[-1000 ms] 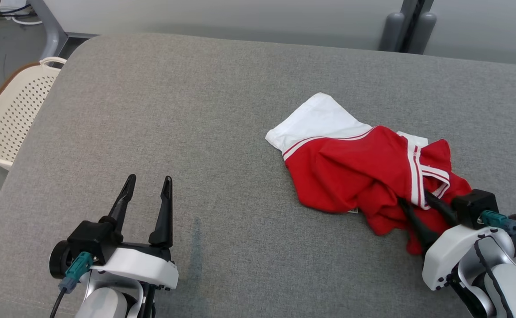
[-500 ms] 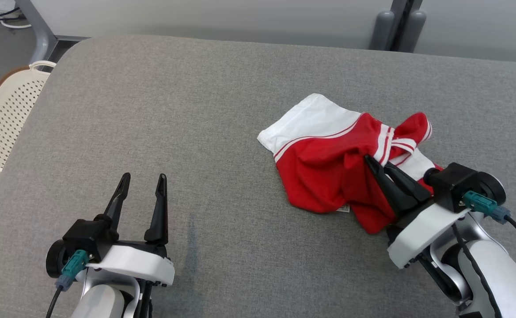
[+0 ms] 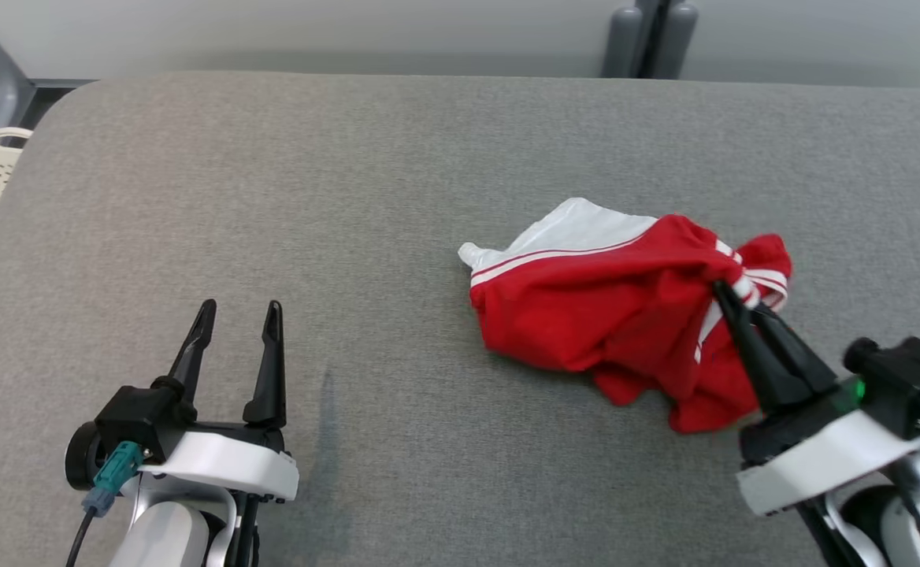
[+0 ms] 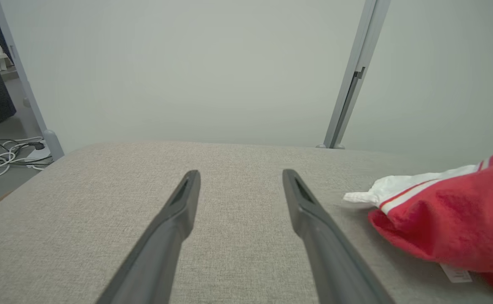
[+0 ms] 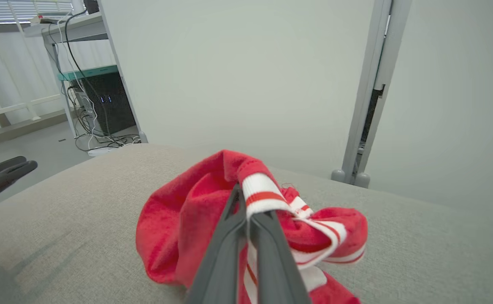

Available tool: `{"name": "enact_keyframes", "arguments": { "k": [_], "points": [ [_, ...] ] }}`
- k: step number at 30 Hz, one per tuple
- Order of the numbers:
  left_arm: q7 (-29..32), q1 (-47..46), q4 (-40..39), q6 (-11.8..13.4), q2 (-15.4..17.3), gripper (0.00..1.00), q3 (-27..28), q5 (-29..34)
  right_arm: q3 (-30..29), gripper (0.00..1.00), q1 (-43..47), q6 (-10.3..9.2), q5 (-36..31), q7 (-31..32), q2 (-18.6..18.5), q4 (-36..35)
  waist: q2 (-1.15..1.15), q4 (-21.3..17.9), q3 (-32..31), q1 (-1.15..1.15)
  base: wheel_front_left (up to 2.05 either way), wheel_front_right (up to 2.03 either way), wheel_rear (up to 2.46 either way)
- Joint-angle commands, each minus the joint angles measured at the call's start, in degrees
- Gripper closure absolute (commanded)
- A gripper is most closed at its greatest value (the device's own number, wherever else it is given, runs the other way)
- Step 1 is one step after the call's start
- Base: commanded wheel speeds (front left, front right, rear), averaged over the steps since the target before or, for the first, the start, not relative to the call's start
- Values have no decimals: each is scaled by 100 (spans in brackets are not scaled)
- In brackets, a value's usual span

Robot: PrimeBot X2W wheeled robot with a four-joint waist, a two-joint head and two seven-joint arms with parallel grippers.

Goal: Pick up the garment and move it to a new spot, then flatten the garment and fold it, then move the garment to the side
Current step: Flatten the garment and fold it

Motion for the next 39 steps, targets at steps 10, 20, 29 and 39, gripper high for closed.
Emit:
{"name": "enact_keyframes", "arguments": {
  "k": [10,20,29,39],
  "points": [
    [-30,-124,-75,8,109,0,30,70,-1508,100,761,1,-80,61,399,43,0,-362,144,0,0,0,0],
    [-5,-216,-101,41,139,0,-19,63,-2409,100,684,1,107,-342,566,1886,0,-422,300,0,0,0,0],
    [-7,-187,-108,76,173,0,-19,25,-2278,100,191,-1,339,-788,471,3641,0,-482,315,0,0,0,0],
    [3,-46,-159,148,236,0,1,-7,-2104,0,-42,0,227,-1294,279,3603,0,-638,172,0,0,0,0]
  ]
}}
